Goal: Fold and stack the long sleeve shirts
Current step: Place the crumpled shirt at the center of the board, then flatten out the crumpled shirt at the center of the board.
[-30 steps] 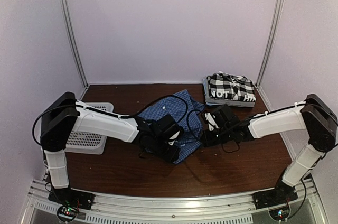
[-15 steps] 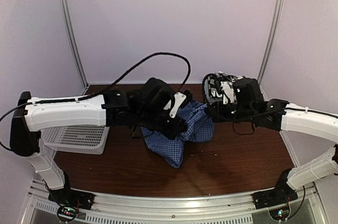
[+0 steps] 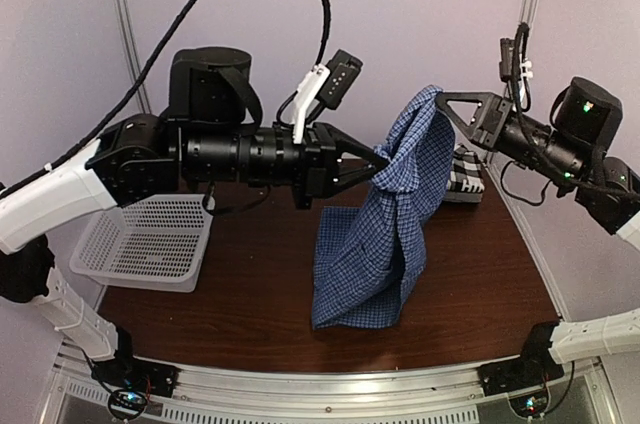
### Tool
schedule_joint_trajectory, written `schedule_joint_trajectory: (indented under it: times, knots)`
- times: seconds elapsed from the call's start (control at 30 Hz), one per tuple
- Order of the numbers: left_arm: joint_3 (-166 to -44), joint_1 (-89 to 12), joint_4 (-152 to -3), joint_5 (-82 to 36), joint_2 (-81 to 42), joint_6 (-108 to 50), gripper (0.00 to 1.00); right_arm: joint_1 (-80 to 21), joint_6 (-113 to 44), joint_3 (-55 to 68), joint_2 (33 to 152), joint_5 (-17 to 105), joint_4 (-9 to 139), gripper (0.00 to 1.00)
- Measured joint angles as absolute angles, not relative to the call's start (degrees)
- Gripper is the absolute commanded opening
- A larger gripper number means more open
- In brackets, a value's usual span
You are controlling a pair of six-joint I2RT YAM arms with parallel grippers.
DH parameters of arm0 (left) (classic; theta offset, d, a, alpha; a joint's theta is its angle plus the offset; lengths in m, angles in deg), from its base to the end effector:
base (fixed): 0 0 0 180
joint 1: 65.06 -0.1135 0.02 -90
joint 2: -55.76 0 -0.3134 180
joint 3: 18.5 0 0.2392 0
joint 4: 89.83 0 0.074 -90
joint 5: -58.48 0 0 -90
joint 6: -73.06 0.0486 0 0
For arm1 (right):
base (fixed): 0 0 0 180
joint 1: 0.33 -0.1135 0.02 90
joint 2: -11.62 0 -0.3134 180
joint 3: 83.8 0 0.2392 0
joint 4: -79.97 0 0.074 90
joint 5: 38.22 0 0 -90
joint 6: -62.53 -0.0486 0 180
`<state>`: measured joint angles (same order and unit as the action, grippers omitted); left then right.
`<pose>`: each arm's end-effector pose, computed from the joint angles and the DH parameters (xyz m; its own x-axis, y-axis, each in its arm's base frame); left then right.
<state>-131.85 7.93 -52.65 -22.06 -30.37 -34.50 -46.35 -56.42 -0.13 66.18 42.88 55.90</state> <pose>0.0894 -0.3195 0.5145 -0.3471 0.1173 -0.9305 0.9292 0.1774 -0.3243 0.1118 0.1267 0.4959 -0.3425 0.3337 -0.8782 -0.7453 0.4727 0.4703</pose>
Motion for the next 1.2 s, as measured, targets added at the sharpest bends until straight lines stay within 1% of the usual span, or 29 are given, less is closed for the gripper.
schedule_joint_trajectory:
  times: [0.13,0.27,0.4,0.5,0.53,0.57,0.6,0.63,0.67,0.7,0.73,0.8,0.9,0.97,1.03,1.2]
  knots:
    - [-126.3,1.8,-55.7,-20.7,-27.6,-36.8,0.00,-46.3,-56.1,3.4,69.6,44.0,54.8,0.00]
    - [-122.3,-13.8,-56.6,-18.3,-28.3,-41.6,0.00,-45.7,-53.8,11.4,79.9,47.3,52.2,0.00]
    - [-123.8,-27.3,-56.9,-16.2,-35.9,-45.6,0.00,-41.8,-51.1,19.9,95.0,48.0,50.4,0.00]
    - [-128.9,-34.2,-55.8,-15.8,-46.9,-47.7,0.00,-38.1,-49.6,25.4,107.4,47.1,49.2,0.00]
    - [-130.7,-35.4,-55.3,-15.8,-50.1,-48.1,0.05,-37.1,-49.4,26.8,110.9,46.6,48.9,0.00]
    - [-134.0,-36.8,-53.4,-15.7,-54.5,-48.6,0.12,-35.8,-48.9,29.2,115.8,46.0,48.0,0.00]
    - [-136.1,-37.5,-52.7,-15.8,-57.6,-48.8,0.23,-34.8,-48.6,31.0,119.8,45.4,47.5,0.00]
    - [-139.8,-38.2,-50.7,-15.9,-61.8,-49.1,0.37,-34.0,-48.4,32.6,122.8,45.1,46.8,0.07]
    - [-142.7,-38.7,-49.6,-16.0,-65.1,-49.2,0.46,-33.2,-48.3,34.4,126.2,44.8,45.7,0.17]
    - [-144.9,-39.0,-48.4,-16.3,-67.6,-49.1,0.52,-32.4,-47.9,36.4,129.4,44.6,44.5,0.29]
    - [-147.6,-39.2,-46.4,-16.4,-70.2,-49.5,0.59,-31.9,-47.9,38.1,131.8,44.4,43.2,0.38]
    - [-151.6,-39.5,-43.7,-16.6,-73.4,-49.8,0.67,-31.1,-46.8,41.1,135.2,44.4,40.6,0.54]
    - [-152.5,-39.4,-41.5,-16.8,-73.5,-50.2,0.73,-30.4,-46.1,41.7,135.2,44.7,38.2,0.72]
    - [-151.4,-39.0,-41.0,-17.4,-71.9,-50.3,0.74,-30.5,-45.6,40.0,133.2,45.0,38.4,0.77]
    - [-147.6,-38.2,-40.9,-17.9,-68.5,-50.3,0.73,-30.6,-45.6,35.6,129.5,45.2,39.0,0.78]
    - [-131.2,-32.9,-42.9,-18.3,-55.3,-51.7,0.71,-31.0,-45.9,20.5,118.9,44.9,41.4,0.79]
